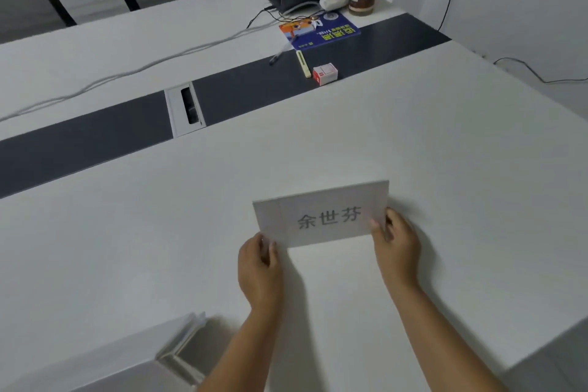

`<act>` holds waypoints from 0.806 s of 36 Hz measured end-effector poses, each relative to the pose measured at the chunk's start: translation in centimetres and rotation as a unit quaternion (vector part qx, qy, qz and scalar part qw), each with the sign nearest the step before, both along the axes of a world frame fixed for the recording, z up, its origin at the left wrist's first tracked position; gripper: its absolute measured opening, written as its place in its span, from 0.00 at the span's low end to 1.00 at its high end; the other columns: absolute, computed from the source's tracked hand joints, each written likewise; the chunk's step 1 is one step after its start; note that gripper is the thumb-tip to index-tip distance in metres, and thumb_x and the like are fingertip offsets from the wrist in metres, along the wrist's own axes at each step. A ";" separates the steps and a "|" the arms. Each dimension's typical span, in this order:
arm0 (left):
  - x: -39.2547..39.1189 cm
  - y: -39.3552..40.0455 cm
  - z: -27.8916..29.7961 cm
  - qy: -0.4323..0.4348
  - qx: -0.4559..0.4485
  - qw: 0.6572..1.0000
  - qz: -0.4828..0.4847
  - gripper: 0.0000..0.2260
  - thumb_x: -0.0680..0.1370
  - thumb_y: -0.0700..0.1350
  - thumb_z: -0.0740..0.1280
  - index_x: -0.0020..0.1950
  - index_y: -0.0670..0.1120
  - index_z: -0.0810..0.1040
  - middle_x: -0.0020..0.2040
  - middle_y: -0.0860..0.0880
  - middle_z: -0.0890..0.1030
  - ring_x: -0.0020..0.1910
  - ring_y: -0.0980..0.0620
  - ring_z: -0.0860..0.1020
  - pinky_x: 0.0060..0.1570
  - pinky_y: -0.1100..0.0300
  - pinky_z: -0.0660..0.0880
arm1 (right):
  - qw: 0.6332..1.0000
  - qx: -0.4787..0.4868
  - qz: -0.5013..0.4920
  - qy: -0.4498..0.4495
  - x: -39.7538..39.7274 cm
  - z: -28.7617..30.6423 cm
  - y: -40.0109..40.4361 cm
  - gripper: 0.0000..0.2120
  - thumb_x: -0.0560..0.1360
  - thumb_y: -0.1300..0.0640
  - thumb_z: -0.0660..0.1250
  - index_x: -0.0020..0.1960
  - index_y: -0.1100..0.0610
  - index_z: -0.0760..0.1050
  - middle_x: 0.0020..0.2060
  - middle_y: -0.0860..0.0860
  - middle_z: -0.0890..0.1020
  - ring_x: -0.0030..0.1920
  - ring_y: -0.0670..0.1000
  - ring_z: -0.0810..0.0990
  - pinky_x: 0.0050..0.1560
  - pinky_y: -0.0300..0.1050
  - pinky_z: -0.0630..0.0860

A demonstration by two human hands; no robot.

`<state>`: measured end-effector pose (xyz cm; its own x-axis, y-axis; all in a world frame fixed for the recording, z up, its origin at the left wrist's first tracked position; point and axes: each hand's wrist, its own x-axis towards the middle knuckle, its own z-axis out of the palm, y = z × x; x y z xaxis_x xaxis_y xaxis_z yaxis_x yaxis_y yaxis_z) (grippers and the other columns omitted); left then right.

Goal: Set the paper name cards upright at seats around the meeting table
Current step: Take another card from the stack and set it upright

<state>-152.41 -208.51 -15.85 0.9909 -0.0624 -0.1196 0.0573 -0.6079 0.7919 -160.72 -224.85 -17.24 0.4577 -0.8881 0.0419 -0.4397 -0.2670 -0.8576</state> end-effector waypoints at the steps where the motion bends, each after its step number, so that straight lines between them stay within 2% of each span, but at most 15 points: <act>1: 0.2 -0.1 -0.1 -0.011 0.011 1.000 0.001 0.06 0.74 0.40 0.62 0.38 0.40 0.71 0.40 0.42 0.77 0.41 0.43 0.73 0.34 0.57 0.66 | 1.000 -0.013 -0.001 0.004 0.5 0.1 -0.1 0.15 0.70 0.63 0.67 0.55 0.66 0.75 0.51 0.65 0.80 0.51 0.61 0.78 0.45 0.40 0.67; 2: 0.4 -0.3 -0.2 -0.020 0.022 1.000 0.000 0.07 0.73 0.41 0.62 0.37 0.41 0.70 0.39 0.43 0.76 0.39 0.44 0.73 0.33 0.57 0.64 | 1.000 -0.024 -0.003 0.006 0.9 0.1 -0.2 0.16 0.70 0.63 0.67 0.57 0.67 0.74 0.53 0.65 0.80 0.53 0.62 0.77 0.48 0.43 0.69; 4: 0.5 -0.5 -0.2 -0.024 0.033 0.999 0.000 0.05 0.73 0.42 0.63 0.39 0.42 0.71 0.41 0.45 0.75 0.41 0.46 0.73 0.37 0.57 0.66 | 0.999 -0.049 -0.008 0.018 1.8 0.0 -0.4 0.17 0.71 0.63 0.67 0.59 0.66 0.73 0.54 0.66 0.79 0.55 0.63 0.77 0.55 0.50 0.71; 7: 0.5 -0.6 -0.4 -0.030 0.031 0.999 -0.003 0.04 0.74 0.42 0.63 0.43 0.41 0.73 0.43 0.47 0.75 0.43 0.47 0.72 0.41 0.58 0.66 | 0.994 -0.097 -0.012 0.040 2.9 -0.5 -1.1 0.17 0.70 0.61 0.66 0.57 0.67 0.74 0.50 0.66 0.81 0.53 0.65 0.77 0.56 0.53 0.72; 12: 1.0 -0.9 -0.3 -0.027 0.022 0.999 0.007 0.03 0.74 0.42 0.62 0.42 0.44 0.73 0.44 0.49 0.75 0.42 0.50 0.71 0.41 0.59 0.64 | 0.988 -0.138 -0.011 0.065 3.8 -0.9 -1.7 0.16 0.70 0.62 0.66 0.56 0.66 0.75 0.50 0.64 0.82 0.54 0.64 0.75 0.57 0.47 0.65; 17: 1.5 -1.3 -0.2 -0.024 0.023 0.999 0.006 0.04 0.74 0.44 0.62 0.41 0.45 0.73 0.42 0.50 0.75 0.42 0.50 0.72 0.39 0.60 0.64 | 0.985 -0.154 -0.020 0.074 4.4 -0.8 -2.2 0.15 0.69 0.61 0.67 0.55 0.66 0.76 0.50 0.63 0.82 0.52 0.65 0.75 0.54 0.52 0.72; 22: 2.3 -1.4 -0.5 -0.005 0.006 1.000 0.024 0.04 0.74 0.46 0.63 0.42 0.47 0.75 0.43 0.50 0.78 0.41 0.50 0.75 0.35 0.60 0.63 | 0.988 -0.134 -0.013 0.080 4.5 -0.5 -2.2 0.17 0.70 0.60 0.68 0.57 0.64 0.75 0.54 0.60 0.81 0.56 0.63 0.73 0.55 0.52 0.70; 26: 2.7 -1.3 -0.8 -0.011 0.019 1.000 0.022 0.06 0.74 0.46 0.62 0.37 0.48 0.71 0.41 0.46 0.79 0.38 0.47 0.74 0.29 0.61 0.61 | 0.989 -0.120 -0.007 0.090 4.3 -0.5 -2.1 0.17 0.71 0.59 0.68 0.58 0.63 0.75 0.55 0.59 0.81 0.58 0.62 0.72 0.57 0.51 0.68; 29: 2.7 -1.3 -0.9 -0.011 0.026 0.999 0.022 0.06 0.74 0.47 0.61 0.39 0.46 0.72 0.42 0.46 0.80 0.38 0.48 0.74 0.30 0.61 0.61 | 0.988 -0.116 -0.003 0.099 4.2 -0.3 -2.0 0.17 0.71 0.59 0.67 0.59 0.62 0.74 0.56 0.59 0.80 0.58 0.61 0.72 0.58 0.51 0.67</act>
<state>-149.72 -209.83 -16.76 0.9949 -0.0130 -0.0999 0.0680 -0.6455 0.7607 -156.57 -226.89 -17.55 0.4717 -0.8681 0.1546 -0.5952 -0.4428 -0.6706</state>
